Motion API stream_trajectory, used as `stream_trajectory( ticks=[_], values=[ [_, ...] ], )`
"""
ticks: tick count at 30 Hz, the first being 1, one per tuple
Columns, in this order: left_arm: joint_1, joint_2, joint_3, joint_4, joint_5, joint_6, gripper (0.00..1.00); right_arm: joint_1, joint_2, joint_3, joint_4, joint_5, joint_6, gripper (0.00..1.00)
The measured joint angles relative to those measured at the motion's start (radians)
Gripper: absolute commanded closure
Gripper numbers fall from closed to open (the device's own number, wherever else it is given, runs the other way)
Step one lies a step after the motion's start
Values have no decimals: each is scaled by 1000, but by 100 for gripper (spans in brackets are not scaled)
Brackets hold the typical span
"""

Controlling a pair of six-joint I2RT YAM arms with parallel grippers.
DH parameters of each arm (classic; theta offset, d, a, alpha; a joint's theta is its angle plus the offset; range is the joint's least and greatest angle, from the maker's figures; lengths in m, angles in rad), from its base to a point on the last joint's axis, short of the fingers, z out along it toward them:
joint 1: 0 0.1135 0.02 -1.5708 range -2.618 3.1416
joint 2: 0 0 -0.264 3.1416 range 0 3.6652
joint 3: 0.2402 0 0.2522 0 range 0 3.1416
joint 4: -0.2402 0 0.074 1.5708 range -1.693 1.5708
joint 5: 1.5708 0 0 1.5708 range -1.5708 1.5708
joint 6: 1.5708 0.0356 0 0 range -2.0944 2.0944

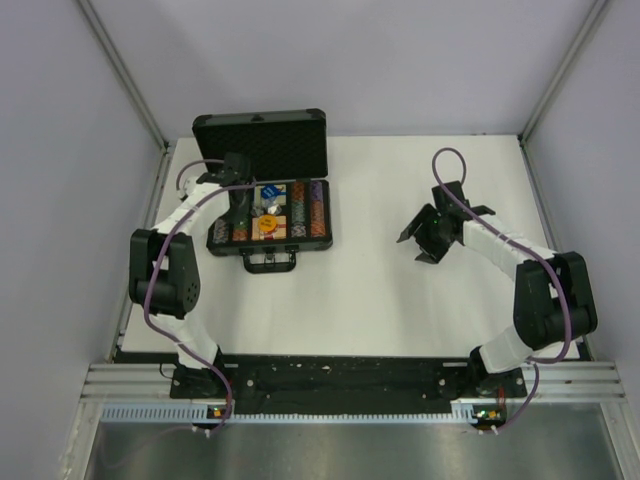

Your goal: Pack up texas hold em set

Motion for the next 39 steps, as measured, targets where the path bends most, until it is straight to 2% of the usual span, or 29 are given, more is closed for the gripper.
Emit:
stream_trajectory(
  ticks=[16, 24, 30, 36, 39],
  values=[
    [14, 9, -5, 27, 1, 23, 98, 0, 10, 0, 0, 0, 0, 35],
    [34, 66, 69, 1, 26, 111, 97, 0, 11, 0, 0, 0, 0, 35],
    [37, 61, 70, 5, 39, 146, 97, 0, 11, 0, 0, 0, -1, 35],
    [35, -9, 38, 21, 43, 197, 92, 0, 13, 19, -1, 0, -37, 35],
    [35, -75, 23, 25, 19, 224, 85, 0, 14, 41, 13, -7, -71, 33]
  ],
)
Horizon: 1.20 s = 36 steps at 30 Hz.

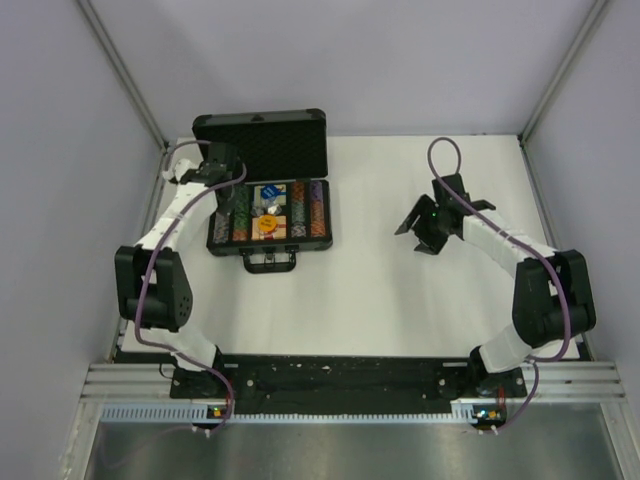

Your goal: Pack up texas hold em set

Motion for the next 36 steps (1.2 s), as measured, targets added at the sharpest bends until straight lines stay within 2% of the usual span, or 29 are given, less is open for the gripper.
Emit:
stream_trajectory(
  ticks=[7, 16, 25, 32, 36],
  values=[
    [0, -159, -31, 24, -81, 85, 61, 39, 92, 161, 68, -68, -166, 26],
    [0, -347, -95, 105, -129, 286, 30, 145, 288, 578, 253, -174, -498, 24],
    [0, -573, -214, 271, -36, 515, 28, 160, 455, 720, 484, -201, -663, 27],
    [2, -600, -219, 298, 40, 586, 28, 196, 588, 785, 608, -195, -739, 31],
    [7, -600, -219, 281, 60, 588, 28, 227, 635, 825, 684, -157, -750, 40]
  ],
)
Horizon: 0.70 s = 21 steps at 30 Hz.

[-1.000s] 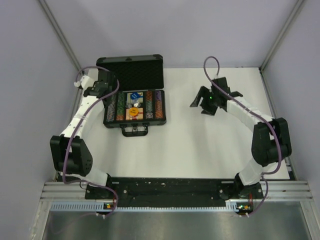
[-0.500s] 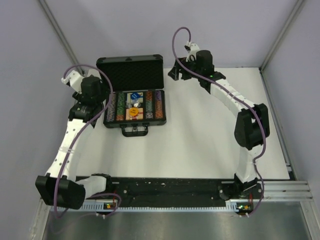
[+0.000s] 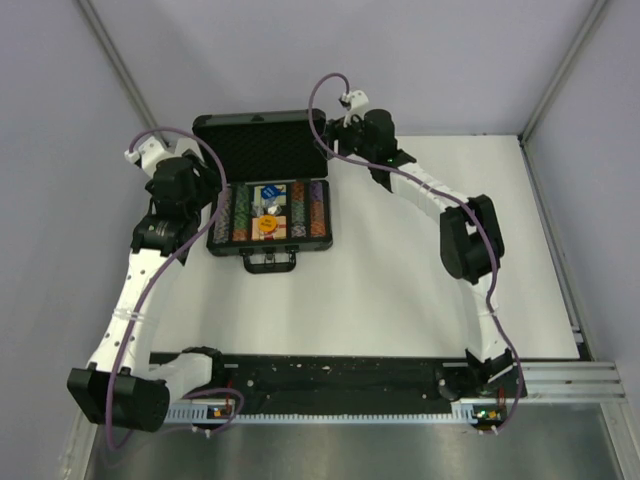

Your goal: Pack up texas hold em set

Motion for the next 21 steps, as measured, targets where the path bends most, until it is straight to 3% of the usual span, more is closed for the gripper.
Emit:
stream_trajectory(
  ticks=[14, 19, 21],
  values=[
    [30, 16, 1, -67, 27, -1, 28, 54, 31, 72, 87, 200, -67, 75],
    [40, 16, 1, -90, 34, 0, 28, 71, 44, 78, 101, 272, -111, 100],
    [43, 16, 1, -97, 38, 0, 28, 78, 47, 79, 109, 303, -129, 100]
  ],
)
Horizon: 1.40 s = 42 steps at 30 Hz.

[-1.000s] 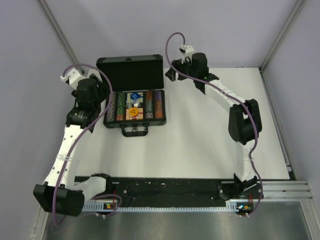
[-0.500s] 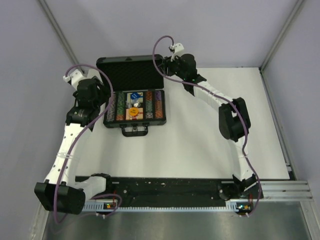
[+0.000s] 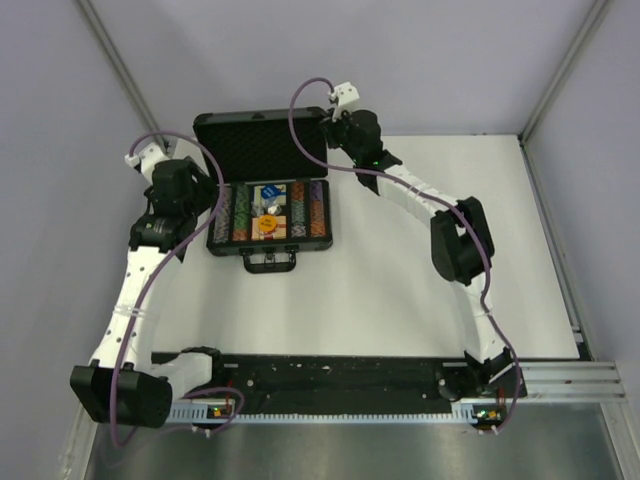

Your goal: Pack up texas hold em set

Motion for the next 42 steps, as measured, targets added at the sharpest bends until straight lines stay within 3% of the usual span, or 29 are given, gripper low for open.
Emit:
stream_trajectory(
  ticks=[7, 20, 24, 26, 31, 42],
  values=[
    [10, 0, 0, -4, 13, -2, 28, 36, -16, -43, 40, 107, -57, 100],
    [14, -6, 21, -35, -33, -34, 28, 112, -275, -422, 116, 146, -132, 100],
    [14, -6, 23, -35, -40, -43, 28, 133, -338, -508, 103, 143, -138, 42],
    [14, -6, 23, -36, -44, -50, 28, 145, -367, -540, 81, 126, -124, 31],
    [15, -5, 23, -43, -55, -59, 28, 177, -420, -614, 35, 82, -115, 25],
    [16, 17, -53, -32, -20, -53, 28, 182, -484, -691, -148, -15, -110, 25]
  ],
)
